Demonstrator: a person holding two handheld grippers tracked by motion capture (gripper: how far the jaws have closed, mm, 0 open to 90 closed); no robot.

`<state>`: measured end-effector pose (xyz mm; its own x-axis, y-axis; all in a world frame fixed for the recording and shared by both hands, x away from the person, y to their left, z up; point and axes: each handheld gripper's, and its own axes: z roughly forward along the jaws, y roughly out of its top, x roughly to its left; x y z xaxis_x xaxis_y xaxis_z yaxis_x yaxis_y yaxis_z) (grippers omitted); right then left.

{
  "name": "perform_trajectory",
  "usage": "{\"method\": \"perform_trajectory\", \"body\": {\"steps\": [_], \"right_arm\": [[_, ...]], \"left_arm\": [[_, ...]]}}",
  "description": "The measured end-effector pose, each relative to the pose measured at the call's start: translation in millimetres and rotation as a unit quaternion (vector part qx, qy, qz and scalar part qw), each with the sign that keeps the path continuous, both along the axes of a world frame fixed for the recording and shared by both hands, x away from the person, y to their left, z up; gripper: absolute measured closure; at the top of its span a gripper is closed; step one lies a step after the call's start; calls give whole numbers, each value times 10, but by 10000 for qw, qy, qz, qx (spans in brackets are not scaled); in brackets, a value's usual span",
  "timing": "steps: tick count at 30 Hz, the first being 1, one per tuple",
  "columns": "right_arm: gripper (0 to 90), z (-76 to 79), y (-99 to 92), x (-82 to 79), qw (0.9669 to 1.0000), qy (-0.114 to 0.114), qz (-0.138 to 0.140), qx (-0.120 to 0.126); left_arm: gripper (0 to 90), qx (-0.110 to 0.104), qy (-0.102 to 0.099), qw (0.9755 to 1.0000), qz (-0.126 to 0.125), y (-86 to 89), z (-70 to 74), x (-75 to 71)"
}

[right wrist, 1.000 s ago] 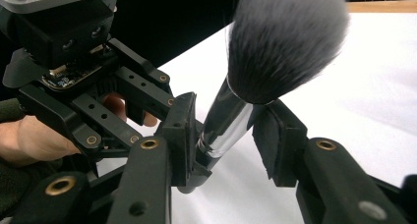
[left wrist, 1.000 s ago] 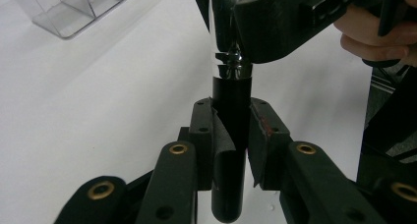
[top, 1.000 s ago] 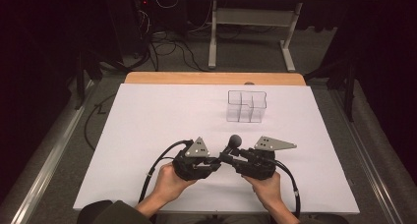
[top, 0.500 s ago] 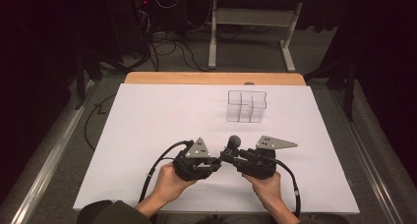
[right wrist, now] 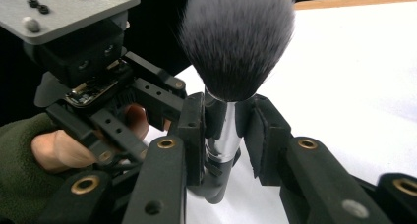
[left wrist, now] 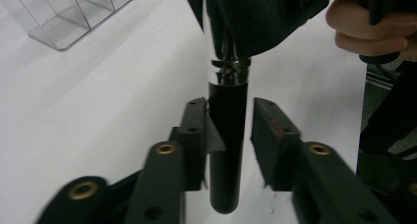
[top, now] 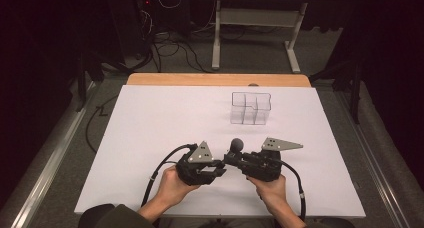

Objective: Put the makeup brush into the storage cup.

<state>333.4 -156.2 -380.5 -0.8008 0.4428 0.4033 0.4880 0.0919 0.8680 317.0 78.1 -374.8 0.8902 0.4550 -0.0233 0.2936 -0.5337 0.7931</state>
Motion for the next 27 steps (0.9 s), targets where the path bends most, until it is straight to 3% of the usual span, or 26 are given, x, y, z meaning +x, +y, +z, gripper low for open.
{"method": "perform_trajectory", "body": {"steps": [6, 13, 19, 22, 27], "right_arm": [[727, 21, -30, -4, 10000, -48, -47, -13], [727, 30, -51, 2, 9999, -88, -74, -61], [726, 45, -69, -4, 9999, -118, -91, -70], [726, 56, -87, -7, 9998, -142, -107, -82], [727, 62, -96, -16, 9997, -163, -120, -137]], "left_arm": [[464, -75, 2, 10000, 28, 12, 17, -7], [347, -130, -186, 9997, 121, 38, 59, -67], [341, -408, -75, 9990, 144, 126, 121, -63], [333, -593, -117, 9979, 250, 187, 162, -56], [330, -609, -149, 9974, 355, 263, 203, -56]]}}
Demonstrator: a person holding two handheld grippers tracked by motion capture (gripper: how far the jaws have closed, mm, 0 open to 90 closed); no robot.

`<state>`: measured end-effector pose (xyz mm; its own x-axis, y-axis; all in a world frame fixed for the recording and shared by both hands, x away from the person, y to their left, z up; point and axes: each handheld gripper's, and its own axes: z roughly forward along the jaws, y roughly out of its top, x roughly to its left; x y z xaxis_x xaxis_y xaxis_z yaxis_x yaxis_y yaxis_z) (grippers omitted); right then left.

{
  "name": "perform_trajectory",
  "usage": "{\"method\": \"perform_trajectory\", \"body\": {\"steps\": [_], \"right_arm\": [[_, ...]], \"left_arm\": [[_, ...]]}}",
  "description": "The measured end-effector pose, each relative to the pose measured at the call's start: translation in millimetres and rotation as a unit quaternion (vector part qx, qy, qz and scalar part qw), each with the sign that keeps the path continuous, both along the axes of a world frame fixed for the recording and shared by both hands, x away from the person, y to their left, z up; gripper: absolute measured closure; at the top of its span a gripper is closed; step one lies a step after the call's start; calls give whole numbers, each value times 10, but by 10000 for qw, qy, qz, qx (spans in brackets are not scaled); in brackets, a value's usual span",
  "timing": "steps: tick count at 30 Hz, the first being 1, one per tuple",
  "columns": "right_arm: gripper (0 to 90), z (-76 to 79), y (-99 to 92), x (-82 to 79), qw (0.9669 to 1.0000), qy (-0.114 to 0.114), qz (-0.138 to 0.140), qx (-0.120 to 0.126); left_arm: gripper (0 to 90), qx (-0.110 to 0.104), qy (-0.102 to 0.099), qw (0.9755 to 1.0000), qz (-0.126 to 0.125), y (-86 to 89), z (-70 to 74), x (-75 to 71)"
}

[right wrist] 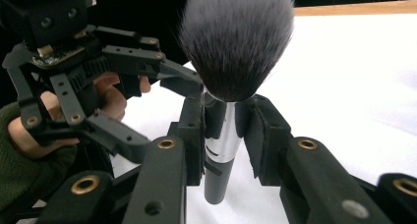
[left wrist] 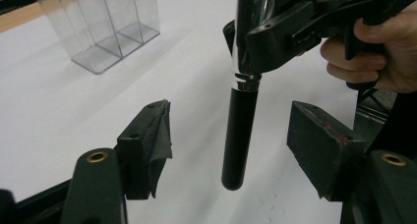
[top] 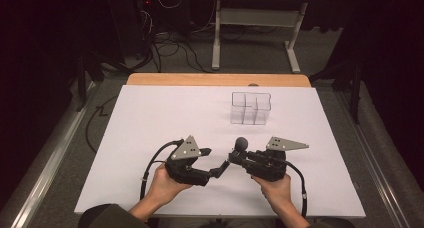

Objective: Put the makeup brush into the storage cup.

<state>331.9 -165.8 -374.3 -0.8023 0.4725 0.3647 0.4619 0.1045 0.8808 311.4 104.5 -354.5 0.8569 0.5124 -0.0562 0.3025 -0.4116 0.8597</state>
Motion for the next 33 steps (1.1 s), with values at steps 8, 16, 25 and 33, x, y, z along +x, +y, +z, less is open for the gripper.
{"method": "perform_trajectory", "body": {"steps": [8, 16, 25, 33], "right_arm": [[727, 1, 3, -13, 10000, -23, 14, -41], [727, -4, 1, -18, 9999, -27, 20, -110], [727, -2, 2, -30, 9999, -43, 15, -144], [727, 13, -39, -31, 9999, -51, -51, -156]], "left_arm": [[326, -123, -46, 9998, 115, 102, 47, -24], [327, -266, -62, 9994, 229, 242, 65, -23], [328, -396, -100, 9983, 426, 397, 87, -23], [328, -474, -122, 9963, 706, 584, 85, -28]]}}
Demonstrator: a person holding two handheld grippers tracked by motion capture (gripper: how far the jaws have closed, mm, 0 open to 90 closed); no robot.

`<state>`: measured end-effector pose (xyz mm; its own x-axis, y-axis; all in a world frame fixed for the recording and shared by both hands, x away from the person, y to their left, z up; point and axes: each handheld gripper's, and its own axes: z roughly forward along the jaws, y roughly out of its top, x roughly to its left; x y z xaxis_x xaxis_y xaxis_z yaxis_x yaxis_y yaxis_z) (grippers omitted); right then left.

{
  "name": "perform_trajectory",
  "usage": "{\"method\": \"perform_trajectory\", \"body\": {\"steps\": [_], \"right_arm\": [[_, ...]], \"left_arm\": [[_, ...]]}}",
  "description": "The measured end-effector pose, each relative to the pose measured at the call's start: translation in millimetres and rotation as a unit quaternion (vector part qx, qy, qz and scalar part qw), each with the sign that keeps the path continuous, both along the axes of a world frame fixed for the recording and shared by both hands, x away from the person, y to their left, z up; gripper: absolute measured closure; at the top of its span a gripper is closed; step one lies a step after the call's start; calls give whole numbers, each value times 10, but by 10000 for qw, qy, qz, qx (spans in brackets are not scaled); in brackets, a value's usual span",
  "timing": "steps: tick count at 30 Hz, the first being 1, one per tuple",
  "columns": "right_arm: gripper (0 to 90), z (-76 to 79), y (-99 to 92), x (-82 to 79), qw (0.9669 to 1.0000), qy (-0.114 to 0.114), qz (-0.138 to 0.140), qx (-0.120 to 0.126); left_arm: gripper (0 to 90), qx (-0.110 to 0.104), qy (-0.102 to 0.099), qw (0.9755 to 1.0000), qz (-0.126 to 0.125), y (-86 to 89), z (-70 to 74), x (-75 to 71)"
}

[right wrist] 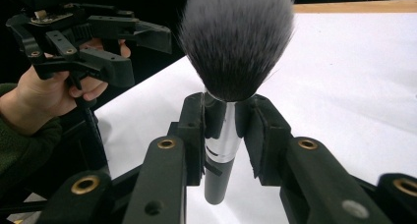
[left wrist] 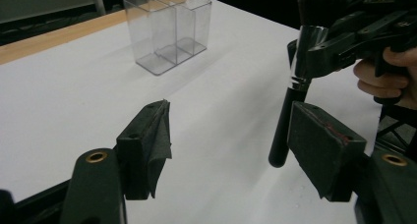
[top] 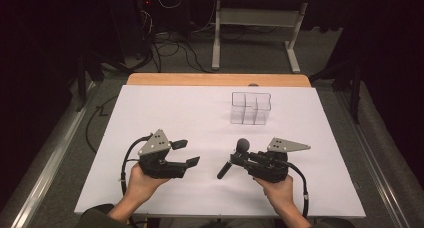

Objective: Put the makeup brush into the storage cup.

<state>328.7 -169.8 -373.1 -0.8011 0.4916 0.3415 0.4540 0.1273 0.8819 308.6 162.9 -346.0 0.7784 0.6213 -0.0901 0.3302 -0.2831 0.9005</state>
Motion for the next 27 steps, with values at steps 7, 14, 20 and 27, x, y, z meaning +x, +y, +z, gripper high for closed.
{"method": "perform_trajectory", "body": {"steps": [7, 14, 20, 27], "right_arm": [[727, 6, -7, -4, 10000, -25, -1, -48], [727, 13, -15, -6, 10000, -23, -22, -69], [727, 17, -14, -7, 9999, -46, -27, -108], [727, 46, -29, -17, 9998, -67, -13, -186]], "left_arm": [[328, -35, -25, 9998, 203, 138, 1, 0], [329, -93, -42, 9991, 408, 266, 10, 3], [329, -181, -51, 9982, 563, 353, -10, 18], [331, -241, -5, 9973, 699, 414, -71, 44]]}}
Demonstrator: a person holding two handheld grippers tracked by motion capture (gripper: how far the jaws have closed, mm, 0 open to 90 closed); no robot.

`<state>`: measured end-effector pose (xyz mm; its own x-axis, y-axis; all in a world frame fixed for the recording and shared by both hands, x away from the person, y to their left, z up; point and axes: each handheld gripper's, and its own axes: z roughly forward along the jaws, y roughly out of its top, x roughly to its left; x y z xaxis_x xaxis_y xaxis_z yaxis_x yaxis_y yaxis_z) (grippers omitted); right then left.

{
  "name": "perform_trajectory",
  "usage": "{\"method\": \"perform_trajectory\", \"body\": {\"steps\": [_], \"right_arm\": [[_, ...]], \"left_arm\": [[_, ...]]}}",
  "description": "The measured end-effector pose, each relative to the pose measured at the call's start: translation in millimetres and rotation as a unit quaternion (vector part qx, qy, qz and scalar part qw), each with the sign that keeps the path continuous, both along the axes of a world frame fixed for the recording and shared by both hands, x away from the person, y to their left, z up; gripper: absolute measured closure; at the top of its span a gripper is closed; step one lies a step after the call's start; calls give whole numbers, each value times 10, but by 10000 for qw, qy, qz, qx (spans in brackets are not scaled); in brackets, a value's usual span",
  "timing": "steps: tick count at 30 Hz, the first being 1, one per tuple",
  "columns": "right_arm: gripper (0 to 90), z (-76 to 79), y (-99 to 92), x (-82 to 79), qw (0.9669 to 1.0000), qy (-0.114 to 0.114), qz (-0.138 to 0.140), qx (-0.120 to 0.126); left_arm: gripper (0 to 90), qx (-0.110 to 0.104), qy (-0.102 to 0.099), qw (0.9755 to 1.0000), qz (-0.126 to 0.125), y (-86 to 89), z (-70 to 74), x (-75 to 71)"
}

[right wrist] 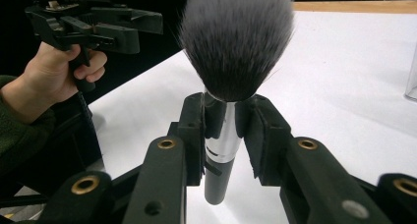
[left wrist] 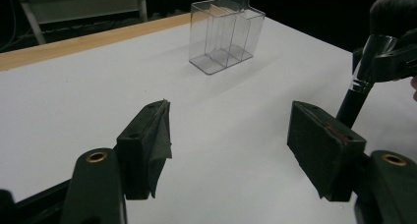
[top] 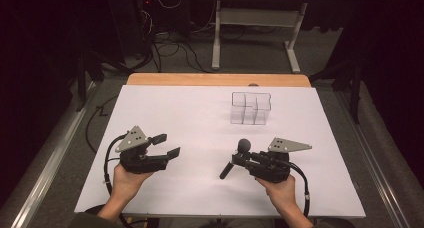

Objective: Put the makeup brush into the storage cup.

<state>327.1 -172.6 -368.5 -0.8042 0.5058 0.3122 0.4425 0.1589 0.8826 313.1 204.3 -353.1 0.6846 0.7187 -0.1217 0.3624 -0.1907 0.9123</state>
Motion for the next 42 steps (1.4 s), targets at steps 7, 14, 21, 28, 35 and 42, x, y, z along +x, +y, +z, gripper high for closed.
{"method": "perform_trajectory", "body": {"steps": [7, 14, 21, 28, 35, 42], "right_arm": [[727, 74, -83, 21, 9999, -97, -76, -24], [727, 143, -234, 41, 9995, -159, -251, -100], [727, 208, -389, 30, 9989, -253, -339, -179], [726, 276, -515, 56, 9981, -271, -484, -255], [727, 340, -559, 93, 9976, -286, -543, -333], [727, 413, -591, 159, 9966, -316, -596, -474]], "left_arm": [[334, 40, 62, 10000, 55, 12, -82, 30], [337, -41, 73, 9998, 202, 40, -114, 37], [336, 4, 107, 9993, 367, 49, -188, 63], [343, 151, 36, 9973, 720, 123, -251, 103], [344, 166, -8, 9962, 855, 129, -272, 103], [351, 111, 36, 9954, 950, 165, -293, 113]]}}
